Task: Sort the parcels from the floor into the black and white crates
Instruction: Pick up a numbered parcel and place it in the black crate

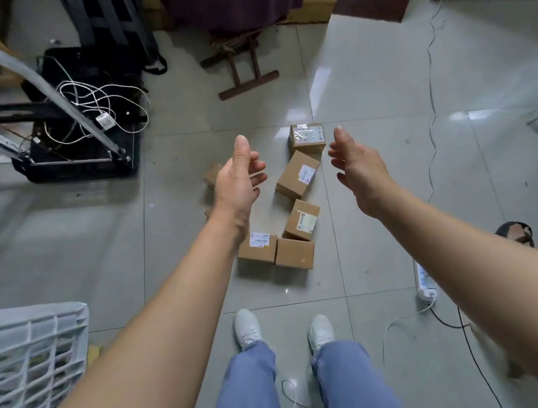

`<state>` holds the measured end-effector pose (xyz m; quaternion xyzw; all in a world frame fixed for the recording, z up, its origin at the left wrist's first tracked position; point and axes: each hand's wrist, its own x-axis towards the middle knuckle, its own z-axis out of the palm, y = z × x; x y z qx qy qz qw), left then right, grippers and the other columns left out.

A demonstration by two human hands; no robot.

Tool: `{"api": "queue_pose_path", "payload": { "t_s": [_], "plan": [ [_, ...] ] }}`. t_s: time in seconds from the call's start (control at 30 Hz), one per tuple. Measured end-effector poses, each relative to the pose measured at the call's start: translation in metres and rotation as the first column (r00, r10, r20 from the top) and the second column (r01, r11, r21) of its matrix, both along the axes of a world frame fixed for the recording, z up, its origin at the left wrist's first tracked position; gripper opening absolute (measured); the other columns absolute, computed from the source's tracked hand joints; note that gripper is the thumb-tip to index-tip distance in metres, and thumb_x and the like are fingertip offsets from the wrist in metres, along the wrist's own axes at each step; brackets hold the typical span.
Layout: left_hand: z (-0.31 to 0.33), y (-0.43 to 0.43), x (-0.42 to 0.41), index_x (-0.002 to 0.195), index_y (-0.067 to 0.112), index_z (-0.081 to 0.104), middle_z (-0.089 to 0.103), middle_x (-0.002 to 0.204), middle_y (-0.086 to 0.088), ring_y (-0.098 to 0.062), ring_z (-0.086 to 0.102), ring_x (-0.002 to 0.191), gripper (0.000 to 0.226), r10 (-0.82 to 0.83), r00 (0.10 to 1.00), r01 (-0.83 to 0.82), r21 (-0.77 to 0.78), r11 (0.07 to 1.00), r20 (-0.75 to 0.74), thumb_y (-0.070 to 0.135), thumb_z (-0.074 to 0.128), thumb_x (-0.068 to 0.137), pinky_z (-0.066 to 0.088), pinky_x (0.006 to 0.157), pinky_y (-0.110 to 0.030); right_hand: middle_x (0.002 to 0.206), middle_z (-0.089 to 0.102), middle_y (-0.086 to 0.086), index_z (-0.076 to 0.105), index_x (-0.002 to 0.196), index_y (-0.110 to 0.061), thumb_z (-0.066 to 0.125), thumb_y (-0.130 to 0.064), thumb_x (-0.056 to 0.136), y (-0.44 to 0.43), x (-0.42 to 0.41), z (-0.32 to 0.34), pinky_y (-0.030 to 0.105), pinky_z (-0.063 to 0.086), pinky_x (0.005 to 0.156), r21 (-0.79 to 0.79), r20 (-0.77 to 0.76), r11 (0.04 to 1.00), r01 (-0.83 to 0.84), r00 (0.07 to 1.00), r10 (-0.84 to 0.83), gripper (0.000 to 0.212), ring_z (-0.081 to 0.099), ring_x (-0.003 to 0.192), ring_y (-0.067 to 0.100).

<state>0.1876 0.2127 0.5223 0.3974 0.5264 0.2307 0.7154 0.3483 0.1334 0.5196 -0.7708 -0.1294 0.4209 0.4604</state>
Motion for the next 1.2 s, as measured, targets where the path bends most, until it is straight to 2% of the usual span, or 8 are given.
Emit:
{"api": "queue_pose_path", "payload": {
  "t_s": [0.23,0.4,0.57,0.7,0.8,0.9,1.03,1.2],
  "plan": [
    [-0.043,0.036,0.041,0.094,0.018,0.056,0.057,0.096,-0.003,-0.020,0.056,0.094,0.043,0.052,0.999,-0.051,-0.053,0.997,0.014,0.055,0.035,0.096,0.040,0.088,-0.033,0.120,0.062,0.012,0.066,0.097,-0.008,0.051,-0.057,0.089,0.056,0.050,-0.042,0.026,0.041,0.081,-0.015,0.015,0.998,-0.065,0.998,0.066,0.052,0.053,0.086,0.007],
    [-0.100,0.056,0.092,0.100,0.016,0.057,0.059,0.103,-0.005,-0.021,0.059,0.101,0.046,0.150,0.988,-0.153,-0.109,0.982,-0.038,0.056,0.035,0.095,0.042,0.090,-0.032,0.127,0.055,0.021,0.053,0.112,0.013,0.048,-0.055,0.091,0.096,0.114,-0.098,0.030,0.043,0.082,-0.064,0.047,0.979,-0.194,0.979,0.197,0.072,0.057,0.092,0.022],
    [-0.190,0.071,0.163,0.110,0.013,0.055,0.058,0.110,-0.005,-0.020,0.059,0.103,0.050,0.245,0.963,-0.262,-0.176,0.949,-0.114,0.056,0.034,0.095,0.043,0.083,-0.027,0.110,0.067,0.005,0.067,0.097,-0.017,0.047,-0.051,0.094,0.133,0.185,-0.183,0.006,0.040,0.065,-0.125,0.030,0.925,-0.359,0.930,0.366,0.039,0.061,0.090,0.001],
    [-0.286,0.073,0.217,0.111,0.014,0.056,0.057,0.106,-0.002,-0.017,0.057,0.099,0.050,0.271,0.943,-0.314,-0.242,0.918,-0.194,0.057,0.035,0.095,0.041,0.089,-0.031,0.079,0.063,-0.014,0.064,0.087,-0.019,0.048,-0.048,0.094,0.148,0.237,-0.267,-0.002,0.038,0.051,-0.169,0.061,0.884,-0.435,0.891,0.450,0.034,0.054,0.056,-0.018],
    [-0.361,0.071,0.246,0.079,0.026,0.048,0.051,0.084,0.008,-0.008,0.051,0.079,0.038,0.321,0.912,-0.382,-0.244,0.891,-0.255,0.058,0.036,0.094,0.038,0.081,-0.031,0.085,0.063,-0.017,0.063,0.099,-0.022,0.050,-0.050,0.093,0.155,0.265,-0.339,-0.001,0.038,0.053,-0.209,0.090,0.852,-0.480,0.858,0.506,0.032,0.055,0.067,-0.016],
    [-0.431,0.069,0.260,0.076,0.028,0.044,0.048,0.081,0.010,-0.012,0.049,0.081,0.035,0.363,0.879,-0.451,-0.290,0.844,-0.309,0.057,0.038,0.094,0.035,0.085,-0.031,0.080,0.060,-0.026,0.062,0.103,-0.023,0.051,-0.043,0.095,0.159,0.283,-0.411,-0.006,0.035,0.054,-0.224,0.094,0.823,-0.521,0.829,0.551,0.024,0.056,0.069,-0.022],
    [-0.511,0.070,0.265,0.129,0.012,0.049,0.047,0.097,0.004,-0.016,0.046,0.088,0.058,0.414,0.833,-0.538,-0.363,0.761,-0.366,0.058,0.038,0.095,0.036,0.083,-0.029,0.118,0.064,-0.001,0.058,0.123,-0.006,0.049,-0.054,0.091,0.164,0.291,-0.498,0.023,0.045,0.095,-0.281,0.091,0.763,-0.582,0.775,0.625,0.058,0.059,0.107,0.008],
    [-0.584,0.070,0.272,0.136,0.010,0.043,0.045,0.079,0.004,-0.006,0.043,0.064,0.061,0.417,0.826,-0.551,-0.389,0.738,-0.379,0.055,0.040,0.095,0.038,0.069,-0.024,0.129,0.057,0.003,0.050,0.132,-0.006,0.050,-0.057,0.090,0.172,0.292,-0.580,0.029,0.041,0.092,-0.306,0.095,0.738,-0.601,0.752,0.652,0.066,0.055,0.112,0.018]
  ]
}}
